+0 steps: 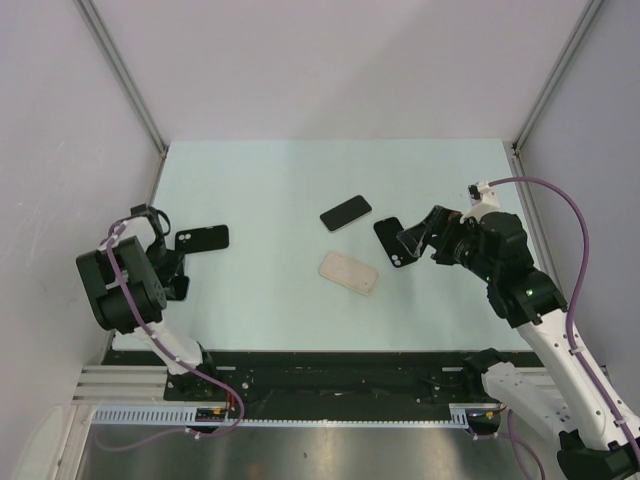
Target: Put the phone into the phone case
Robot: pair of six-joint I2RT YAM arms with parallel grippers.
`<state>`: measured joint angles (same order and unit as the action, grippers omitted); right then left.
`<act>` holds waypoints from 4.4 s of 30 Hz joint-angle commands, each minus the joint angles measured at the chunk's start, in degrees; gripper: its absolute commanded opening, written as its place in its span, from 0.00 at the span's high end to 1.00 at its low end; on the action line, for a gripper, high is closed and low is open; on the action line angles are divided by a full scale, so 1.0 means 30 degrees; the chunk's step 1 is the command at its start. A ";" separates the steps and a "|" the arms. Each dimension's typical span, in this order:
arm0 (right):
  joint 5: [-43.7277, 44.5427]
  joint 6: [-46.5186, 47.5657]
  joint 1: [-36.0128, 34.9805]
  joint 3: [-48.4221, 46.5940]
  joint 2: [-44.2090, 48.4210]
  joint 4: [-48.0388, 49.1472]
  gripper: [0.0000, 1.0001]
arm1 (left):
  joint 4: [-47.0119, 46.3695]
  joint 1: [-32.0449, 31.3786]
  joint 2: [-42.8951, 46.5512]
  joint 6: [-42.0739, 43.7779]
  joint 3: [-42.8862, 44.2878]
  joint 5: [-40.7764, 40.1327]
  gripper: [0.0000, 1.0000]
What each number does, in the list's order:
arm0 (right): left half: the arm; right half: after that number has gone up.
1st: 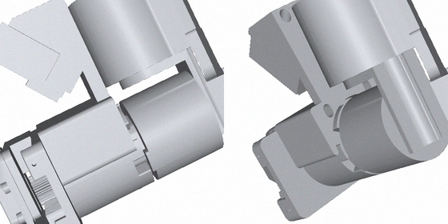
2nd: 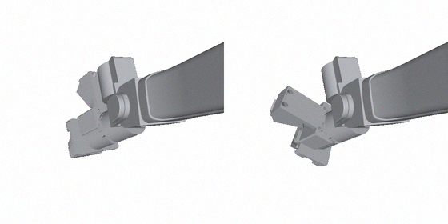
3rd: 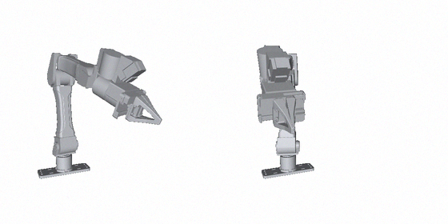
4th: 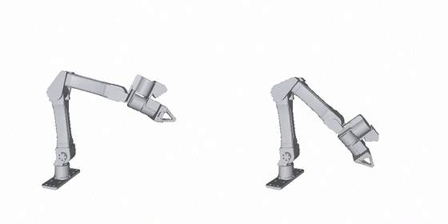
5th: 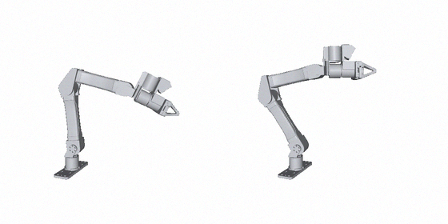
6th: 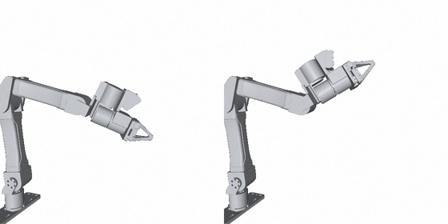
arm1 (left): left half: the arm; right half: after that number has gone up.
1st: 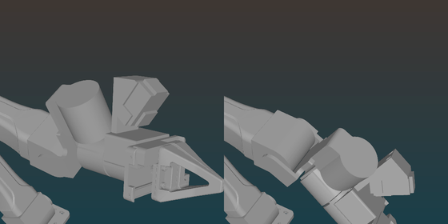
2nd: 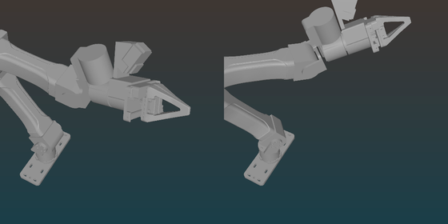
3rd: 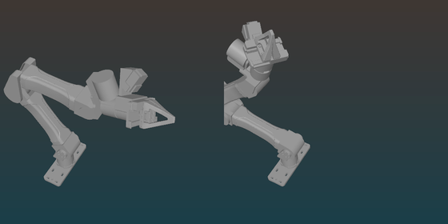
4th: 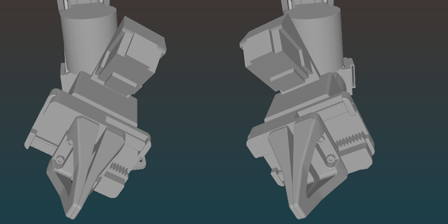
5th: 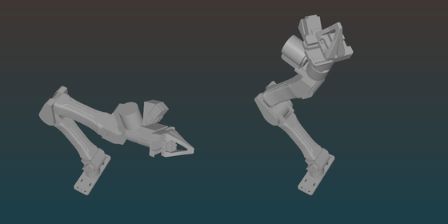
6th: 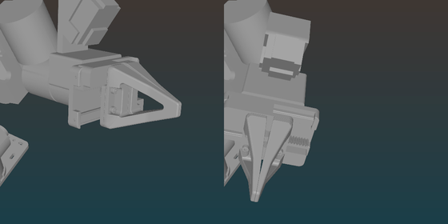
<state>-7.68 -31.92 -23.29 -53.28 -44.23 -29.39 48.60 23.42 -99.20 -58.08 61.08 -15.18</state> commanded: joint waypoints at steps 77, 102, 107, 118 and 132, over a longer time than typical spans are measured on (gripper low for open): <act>-0.2302 -0.0404 -0.0177 0.1060 -0.2953 0.3379 0.02 | -0.2018 0.1041 0.3243 0.3453 -0.2254 0.1337 0.04; -0.2097 -0.0492 -0.0059 0.1089 -0.2426 0.2793 0.02 | -0.2517 0.1041 0.2187 0.2690 -0.3748 0.2097 0.23; -0.2214 -0.0725 -0.0060 0.1089 -0.2658 0.2794 0.02 | -0.2840 0.0369 0.2654 0.3423 -0.4362 0.3388 0.31; -0.3503 -0.2101 -0.0761 0.1352 -0.4446 0.4052 0.04 | -0.3337 -0.5980 0.4410 0.4039 -0.4833 0.4913 0.35; -0.5085 -0.4680 -0.2899 0.2583 -0.8838 1.0875 0.14 | -0.7175 -1.3458 0.9477 0.4772 -0.7614 0.8631 0.34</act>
<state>-19.97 -43.24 -28.88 -45.69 -66.89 -7.84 32.53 -13.87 -75.42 -44.93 39.92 6.42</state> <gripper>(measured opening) 0.884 0.735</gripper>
